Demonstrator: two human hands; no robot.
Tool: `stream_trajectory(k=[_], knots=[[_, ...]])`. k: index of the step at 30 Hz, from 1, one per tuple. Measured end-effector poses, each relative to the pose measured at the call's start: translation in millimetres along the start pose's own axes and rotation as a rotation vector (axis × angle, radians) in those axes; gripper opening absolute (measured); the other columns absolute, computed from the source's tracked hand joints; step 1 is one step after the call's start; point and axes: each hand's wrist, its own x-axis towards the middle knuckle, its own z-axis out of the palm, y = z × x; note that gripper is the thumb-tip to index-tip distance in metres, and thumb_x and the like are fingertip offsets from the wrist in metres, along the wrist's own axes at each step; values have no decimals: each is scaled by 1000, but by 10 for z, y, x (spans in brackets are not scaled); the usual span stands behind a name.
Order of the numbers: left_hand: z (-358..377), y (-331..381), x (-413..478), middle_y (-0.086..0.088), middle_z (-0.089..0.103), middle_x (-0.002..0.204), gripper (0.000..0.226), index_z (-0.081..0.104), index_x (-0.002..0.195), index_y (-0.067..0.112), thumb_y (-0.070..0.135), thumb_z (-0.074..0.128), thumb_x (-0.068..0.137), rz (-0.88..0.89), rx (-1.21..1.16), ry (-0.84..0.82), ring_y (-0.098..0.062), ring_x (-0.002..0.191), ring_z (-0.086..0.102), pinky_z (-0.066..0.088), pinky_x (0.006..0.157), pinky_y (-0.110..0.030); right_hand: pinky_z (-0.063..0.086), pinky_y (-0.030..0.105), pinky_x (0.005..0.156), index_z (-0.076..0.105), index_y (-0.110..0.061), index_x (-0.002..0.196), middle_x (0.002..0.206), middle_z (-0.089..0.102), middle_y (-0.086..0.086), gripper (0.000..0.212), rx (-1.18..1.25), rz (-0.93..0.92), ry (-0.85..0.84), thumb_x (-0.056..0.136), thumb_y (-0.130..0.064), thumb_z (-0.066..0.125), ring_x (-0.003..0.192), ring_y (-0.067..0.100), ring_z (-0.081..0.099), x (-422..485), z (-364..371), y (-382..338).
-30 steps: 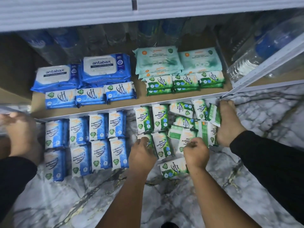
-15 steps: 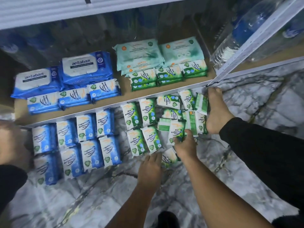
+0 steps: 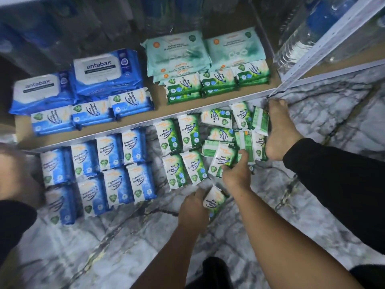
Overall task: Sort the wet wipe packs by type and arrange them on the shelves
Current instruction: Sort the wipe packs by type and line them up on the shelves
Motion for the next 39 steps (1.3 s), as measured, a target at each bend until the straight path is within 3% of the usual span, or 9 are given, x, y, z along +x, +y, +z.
stream_trajectory(k=[4,9,13,15,18,24,29,34,39], knots=[[-62,-30,-89,-4,63,113,56,57,129,24,23,72,75,3,-25,-79,-25,106,60,50,88,-36,56,40,75,13,-46,153,107,70,7,90,-73,-23,-45,90,-11,67,94,31,67,-69,-127,21],[-314,2,-258,-4,68,99,33,61,107,18,17,68,75,23,-75,-59,-25,94,65,52,75,-34,58,43,81,35,-42,147,112,68,8,77,-91,-113,-24,86,-7,67,99,33,65,-294,-353,-29],[-629,96,-480,4,73,100,67,41,133,37,20,75,78,9,-231,-1,-16,87,70,57,69,-32,61,48,77,32,-53,136,107,68,3,84,5,-112,-58,79,-4,69,92,30,68,-476,-473,-50],[-803,155,-606,10,74,95,84,28,141,51,17,74,80,10,-290,26,-10,83,70,53,62,-22,60,54,77,32,-64,122,110,68,4,85,85,-150,-71,72,-6,69,95,33,69,-371,-443,71],[-1032,203,-767,12,71,86,75,38,133,51,18,75,77,17,-301,117,-10,79,69,53,64,-26,59,58,78,30,-69,111,108,68,7,82,140,-218,-84,69,-8,67,93,34,69,-245,-421,138],[-1258,120,-904,11,72,93,71,46,125,43,10,82,74,-22,-428,224,-3,77,70,60,67,-35,61,48,67,30,-54,133,99,69,3,86,100,-264,-78,78,0,67,81,29,69,-801,-731,-265],[-1396,51,-825,17,69,85,68,46,126,35,2,82,78,-67,-512,265,7,62,65,53,50,-20,48,27,52,38,-39,148,65,47,3,84,-4,-313,-161,82,2,71,56,17,49,-855,-818,-351],[-1413,11,-647,12,71,85,70,44,134,31,5,81,81,-119,-529,299,-8,66,69,48,46,-19,45,25,55,40,-38,150,66,40,2,81,-49,-335,-231,86,3,69,54,11,42,-778,-683,-350],[-1324,-79,-385,11,56,68,71,46,137,29,2,80,81,-179,-527,329,-9,58,57,40,43,-18,41,24,53,36,-39,153,72,41,-1,79,-133,-361,-282,90,-1,66,59,11,42,-633,-443,-383]])
